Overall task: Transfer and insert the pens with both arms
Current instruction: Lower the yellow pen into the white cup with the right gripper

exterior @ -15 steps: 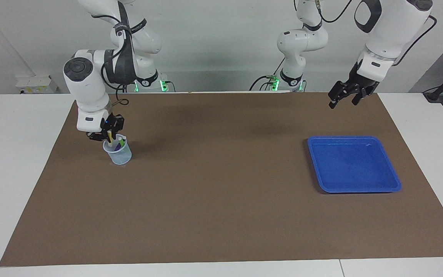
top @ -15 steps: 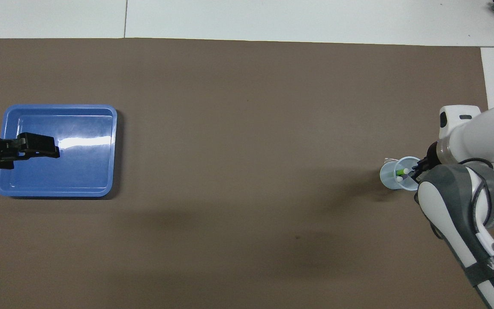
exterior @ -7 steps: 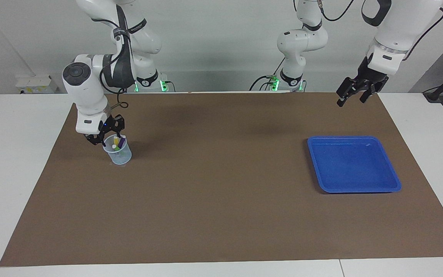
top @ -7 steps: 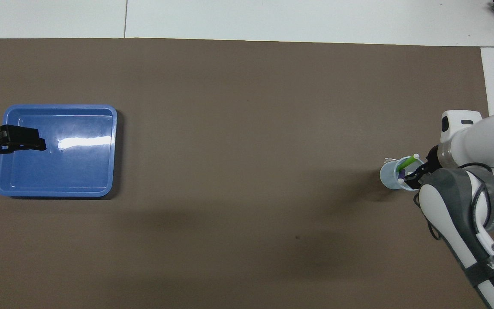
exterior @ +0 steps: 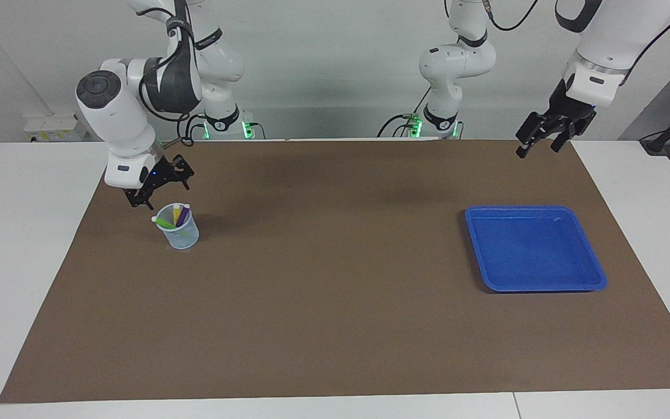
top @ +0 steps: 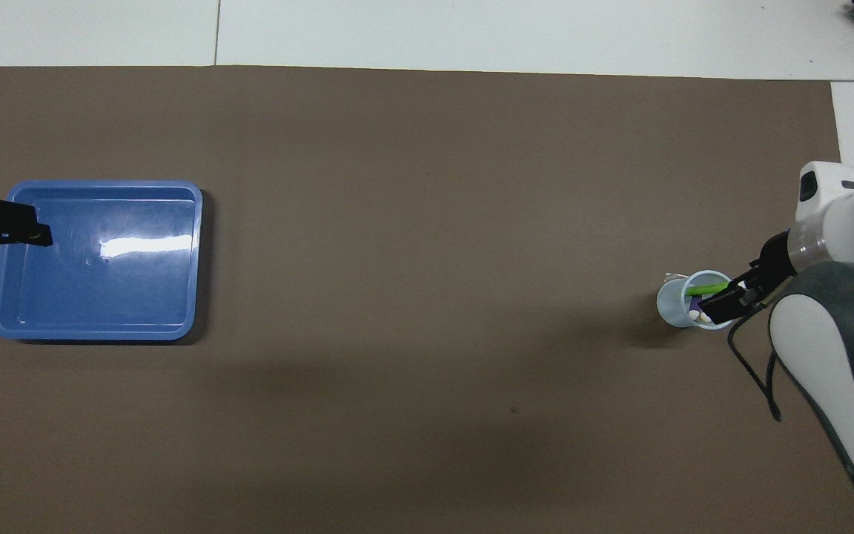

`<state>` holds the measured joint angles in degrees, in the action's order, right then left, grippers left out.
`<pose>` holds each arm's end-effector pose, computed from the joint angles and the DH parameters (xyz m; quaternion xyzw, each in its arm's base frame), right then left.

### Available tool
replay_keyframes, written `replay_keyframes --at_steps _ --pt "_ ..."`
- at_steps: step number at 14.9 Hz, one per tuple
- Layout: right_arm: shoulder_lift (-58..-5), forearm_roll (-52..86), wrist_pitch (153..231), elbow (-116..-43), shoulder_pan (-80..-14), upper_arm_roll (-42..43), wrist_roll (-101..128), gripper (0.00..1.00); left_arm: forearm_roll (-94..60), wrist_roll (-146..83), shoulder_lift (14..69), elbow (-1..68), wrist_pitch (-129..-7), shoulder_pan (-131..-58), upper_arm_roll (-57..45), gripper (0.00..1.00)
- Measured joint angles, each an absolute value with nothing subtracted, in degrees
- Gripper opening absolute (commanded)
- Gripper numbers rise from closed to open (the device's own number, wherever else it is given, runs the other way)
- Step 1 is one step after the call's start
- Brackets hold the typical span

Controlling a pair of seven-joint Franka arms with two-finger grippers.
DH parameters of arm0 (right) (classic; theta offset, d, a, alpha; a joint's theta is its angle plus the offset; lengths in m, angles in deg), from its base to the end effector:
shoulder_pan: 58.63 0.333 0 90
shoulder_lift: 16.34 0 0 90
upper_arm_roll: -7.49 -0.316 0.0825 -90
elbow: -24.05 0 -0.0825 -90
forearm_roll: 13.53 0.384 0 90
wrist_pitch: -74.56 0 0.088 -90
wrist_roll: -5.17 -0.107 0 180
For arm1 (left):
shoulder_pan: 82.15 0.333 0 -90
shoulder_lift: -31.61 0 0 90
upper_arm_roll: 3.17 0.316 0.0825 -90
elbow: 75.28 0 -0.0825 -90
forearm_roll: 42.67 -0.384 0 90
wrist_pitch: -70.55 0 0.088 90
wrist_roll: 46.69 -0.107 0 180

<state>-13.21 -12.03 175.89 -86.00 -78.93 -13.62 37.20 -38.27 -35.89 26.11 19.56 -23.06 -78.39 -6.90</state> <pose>0.5342 0.0129 0.5031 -0.9591 -0.2785 0.0479 0.0164 0.5306 -0.0093 0.6424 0.9941 0.0953 0.0337 0.0386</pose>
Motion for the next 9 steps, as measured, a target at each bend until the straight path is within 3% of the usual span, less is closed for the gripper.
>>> replay_keyframes --at_steps 9 --pt "-12.6 -10.5 159.2 -73.5 -78.6 -15.8 20.4 1.0 -39.4 -35.9 28.9 18.0 -22.2 -82.9 -5.4 1.0"
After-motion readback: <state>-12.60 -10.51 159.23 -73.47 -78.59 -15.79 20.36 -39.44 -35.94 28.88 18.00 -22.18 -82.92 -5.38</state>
